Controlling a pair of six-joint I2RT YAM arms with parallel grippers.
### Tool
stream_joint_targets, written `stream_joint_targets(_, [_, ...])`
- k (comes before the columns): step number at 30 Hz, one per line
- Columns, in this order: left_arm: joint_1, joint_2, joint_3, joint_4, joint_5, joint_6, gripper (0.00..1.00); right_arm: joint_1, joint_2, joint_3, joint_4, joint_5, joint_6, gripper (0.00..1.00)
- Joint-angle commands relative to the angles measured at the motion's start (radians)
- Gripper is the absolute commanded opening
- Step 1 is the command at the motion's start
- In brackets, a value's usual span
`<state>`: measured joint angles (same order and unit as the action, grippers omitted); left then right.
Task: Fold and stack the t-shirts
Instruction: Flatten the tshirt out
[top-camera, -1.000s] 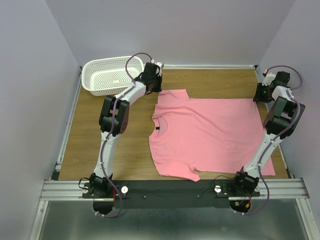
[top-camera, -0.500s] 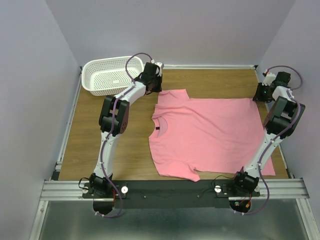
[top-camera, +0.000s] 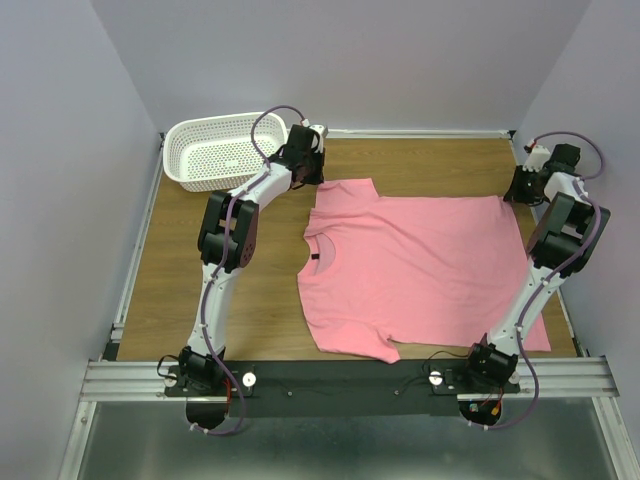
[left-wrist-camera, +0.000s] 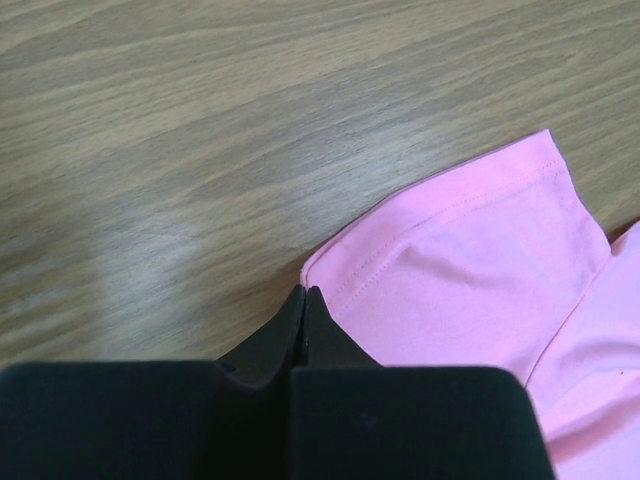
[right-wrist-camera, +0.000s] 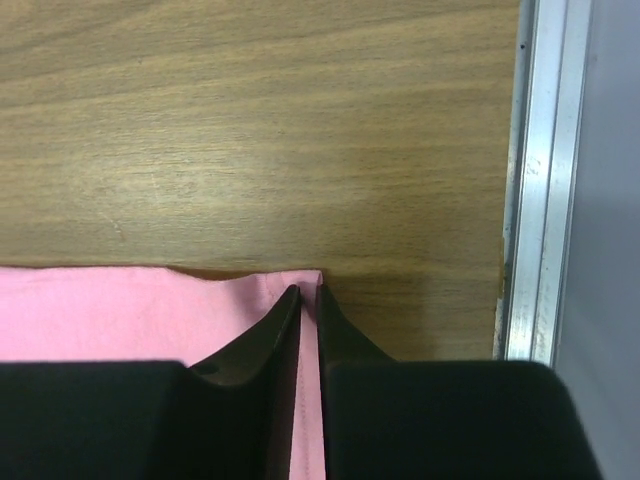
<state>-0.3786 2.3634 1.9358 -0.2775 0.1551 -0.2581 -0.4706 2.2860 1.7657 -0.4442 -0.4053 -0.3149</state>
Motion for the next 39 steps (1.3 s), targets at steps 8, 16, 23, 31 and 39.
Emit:
stream_joint_targets(8, [0.01,-0.056,0.003,0.006,0.035,0.005,0.0,0.006,0.02,0.001,-0.06,-0.044,0.013,0.01])
stream_joint_targets(16, [0.021,-0.115,-0.012,0.038,0.041,0.008,0.0,0.006,-0.132,-0.066,-0.053,-0.158,0.019,0.01])
stream_joint_targets(23, [0.03,-0.22,-0.078,0.09,0.055,0.008,0.0,0.006,-0.367,-0.282,0.019,-0.202,0.002,0.01])
stream_joint_targets(31, [0.04,-0.426,-0.22,0.162,0.06,0.034,0.0,0.006,-0.724,-0.448,0.048,-0.222,-0.029,0.01])
stream_joint_targets(39, [0.041,-0.738,-0.304,0.239,0.0,0.076,0.0,0.006,-0.964,-0.217,0.033,-0.185,0.097,0.01])
